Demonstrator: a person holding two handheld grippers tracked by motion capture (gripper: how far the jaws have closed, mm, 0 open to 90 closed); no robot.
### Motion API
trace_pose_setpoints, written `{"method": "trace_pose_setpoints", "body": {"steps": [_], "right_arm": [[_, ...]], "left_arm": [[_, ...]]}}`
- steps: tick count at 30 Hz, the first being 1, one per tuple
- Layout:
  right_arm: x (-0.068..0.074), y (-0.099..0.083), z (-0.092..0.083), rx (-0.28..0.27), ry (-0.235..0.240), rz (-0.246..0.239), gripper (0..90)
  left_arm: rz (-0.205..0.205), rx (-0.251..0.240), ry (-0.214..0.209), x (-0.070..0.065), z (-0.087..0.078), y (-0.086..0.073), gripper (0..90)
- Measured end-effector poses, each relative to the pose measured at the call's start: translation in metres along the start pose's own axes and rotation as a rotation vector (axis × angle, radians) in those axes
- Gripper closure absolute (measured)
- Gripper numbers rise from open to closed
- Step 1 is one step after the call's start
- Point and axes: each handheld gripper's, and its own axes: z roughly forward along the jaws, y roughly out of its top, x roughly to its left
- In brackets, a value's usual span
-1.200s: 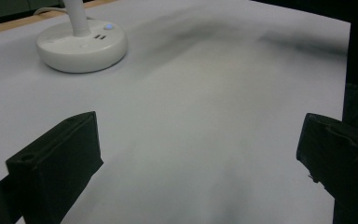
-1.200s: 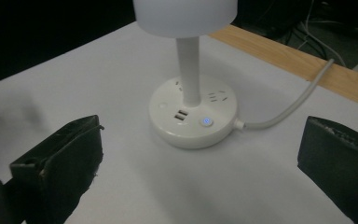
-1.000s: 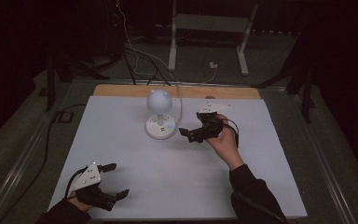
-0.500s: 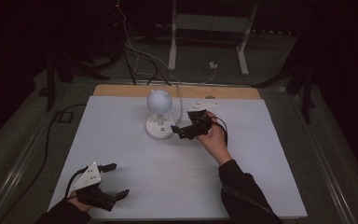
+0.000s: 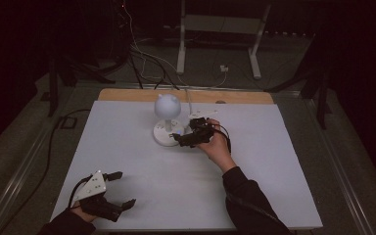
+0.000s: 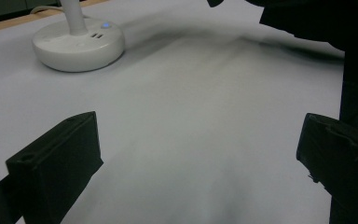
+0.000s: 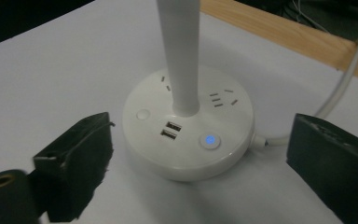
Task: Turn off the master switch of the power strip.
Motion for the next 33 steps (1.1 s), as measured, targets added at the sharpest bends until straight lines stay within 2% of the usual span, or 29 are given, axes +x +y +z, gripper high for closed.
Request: {"method": "trace_pose_setpoints", "body": {"steps": [5,8,11,12,13,21,31,33], "right_arm": [[0.000,0.001,0.006,0.000,-0.036,0.049,15.9],[-0.001,0.000,0.008,0.000,-0.053,0.070,25.5],[-0.002,0.000,0.010,0.004,-0.076,0.086,37.9],[-0.002,0.000,0.011,0.006,-0.086,0.099,49.7],[-0.002,0.000,0.011,0.006,-0.086,0.099,49.7],[-0.003,-0.001,0.017,0.018,-0.114,0.112,71.1],[-0.003,-0.001,0.025,0.030,-0.121,0.118,89.6],[-0.002,-0.001,0.027,0.035,-0.128,0.116,90.0]], "left_arm": [[0.001,0.000,-0.001,0.000,0.000,0.000,0.3],[0.000,0.000,-0.001,0.000,0.000,0.000,0.3],[0.001,0.000,-0.001,0.000,0.000,0.000,0.3],[0.001,0.000,-0.001,0.000,0.000,0.000,0.3],[0.001,0.000,-0.001,0.000,0.000,0.000,0.3],[0.001,-0.001,-0.001,0.000,-0.001,0.000,0.3],[0.001,-0.001,-0.001,0.000,-0.001,0.000,0.3],[0.001,-0.001,-0.001,0.000,-0.001,0.000,0.3]]}}
